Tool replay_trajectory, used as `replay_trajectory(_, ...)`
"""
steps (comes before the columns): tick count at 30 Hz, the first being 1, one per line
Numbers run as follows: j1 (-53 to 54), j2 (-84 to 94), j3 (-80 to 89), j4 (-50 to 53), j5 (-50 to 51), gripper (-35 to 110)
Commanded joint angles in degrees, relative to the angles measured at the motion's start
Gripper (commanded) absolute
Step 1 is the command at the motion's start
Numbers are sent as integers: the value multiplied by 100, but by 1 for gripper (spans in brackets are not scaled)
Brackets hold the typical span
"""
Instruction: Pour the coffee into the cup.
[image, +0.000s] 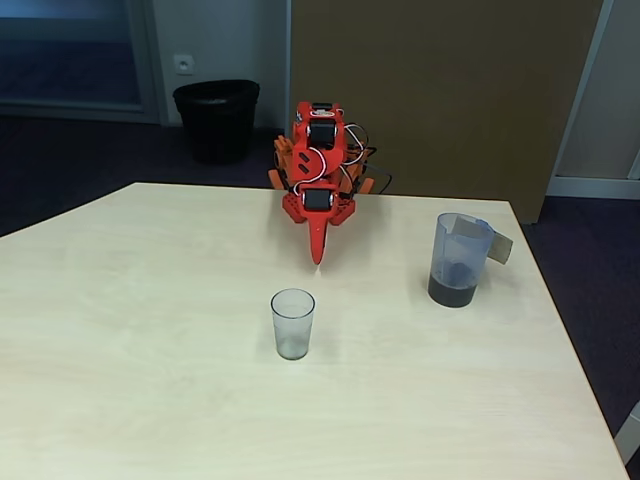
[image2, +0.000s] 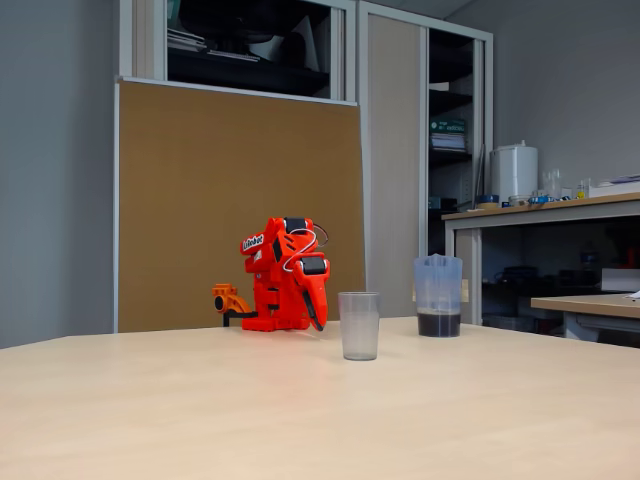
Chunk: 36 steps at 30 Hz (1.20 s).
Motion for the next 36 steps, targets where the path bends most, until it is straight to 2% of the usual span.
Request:
replay_trajectory(1,-53,62,35,79,9,0)
replay_trajectory(36,-88,70,35,79,141,0)
